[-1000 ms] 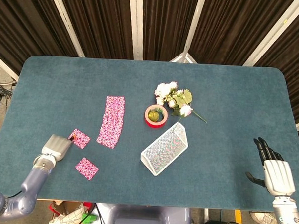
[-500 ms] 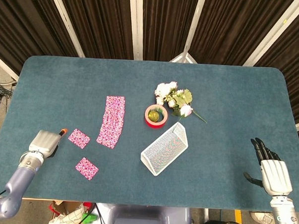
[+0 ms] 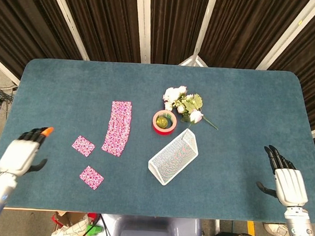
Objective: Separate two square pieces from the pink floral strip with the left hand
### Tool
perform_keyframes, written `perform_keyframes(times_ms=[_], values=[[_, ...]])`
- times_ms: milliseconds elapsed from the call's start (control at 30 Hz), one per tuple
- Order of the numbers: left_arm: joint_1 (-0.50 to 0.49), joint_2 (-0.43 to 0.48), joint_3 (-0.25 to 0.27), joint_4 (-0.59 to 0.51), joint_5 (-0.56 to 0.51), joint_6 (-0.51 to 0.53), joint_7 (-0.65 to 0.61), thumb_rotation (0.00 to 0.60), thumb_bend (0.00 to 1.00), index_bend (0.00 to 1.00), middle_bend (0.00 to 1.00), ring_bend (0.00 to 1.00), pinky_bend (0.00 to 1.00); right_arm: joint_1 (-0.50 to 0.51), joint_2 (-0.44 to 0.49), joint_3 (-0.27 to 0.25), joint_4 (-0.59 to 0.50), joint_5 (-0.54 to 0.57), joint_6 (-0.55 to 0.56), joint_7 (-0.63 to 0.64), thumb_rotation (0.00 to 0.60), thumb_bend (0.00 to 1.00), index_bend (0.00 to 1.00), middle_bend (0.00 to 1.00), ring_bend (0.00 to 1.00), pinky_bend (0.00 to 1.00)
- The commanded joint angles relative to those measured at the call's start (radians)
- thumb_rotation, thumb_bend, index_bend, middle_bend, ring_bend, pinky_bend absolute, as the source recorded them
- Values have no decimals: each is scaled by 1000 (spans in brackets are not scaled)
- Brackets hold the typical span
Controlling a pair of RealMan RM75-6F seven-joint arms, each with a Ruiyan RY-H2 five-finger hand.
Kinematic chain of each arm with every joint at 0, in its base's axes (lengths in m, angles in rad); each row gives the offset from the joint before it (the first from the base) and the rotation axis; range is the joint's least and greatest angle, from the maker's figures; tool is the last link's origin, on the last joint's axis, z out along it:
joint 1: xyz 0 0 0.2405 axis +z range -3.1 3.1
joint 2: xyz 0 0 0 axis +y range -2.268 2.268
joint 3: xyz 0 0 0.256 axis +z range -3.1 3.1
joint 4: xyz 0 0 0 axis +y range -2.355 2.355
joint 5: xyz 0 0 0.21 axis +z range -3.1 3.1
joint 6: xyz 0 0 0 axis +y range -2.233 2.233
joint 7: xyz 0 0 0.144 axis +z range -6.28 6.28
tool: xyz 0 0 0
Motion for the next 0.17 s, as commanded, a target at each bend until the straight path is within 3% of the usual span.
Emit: perform_keyframes(times_ms=[33, 167], values=[[126, -30, 25, 55, 82, 134, -56, 600, 426, 13, 10, 0, 98, -3, 1, 0, 2, -3, 7, 0, 600, 181, 0, 94, 208, 314], [190, -82, 16, 136, 150, 197, -106, 600, 418, 9, 0, 0, 77, -6, -1, 0, 8, -10, 17, -4, 600, 181, 0, 94, 207, 314]])
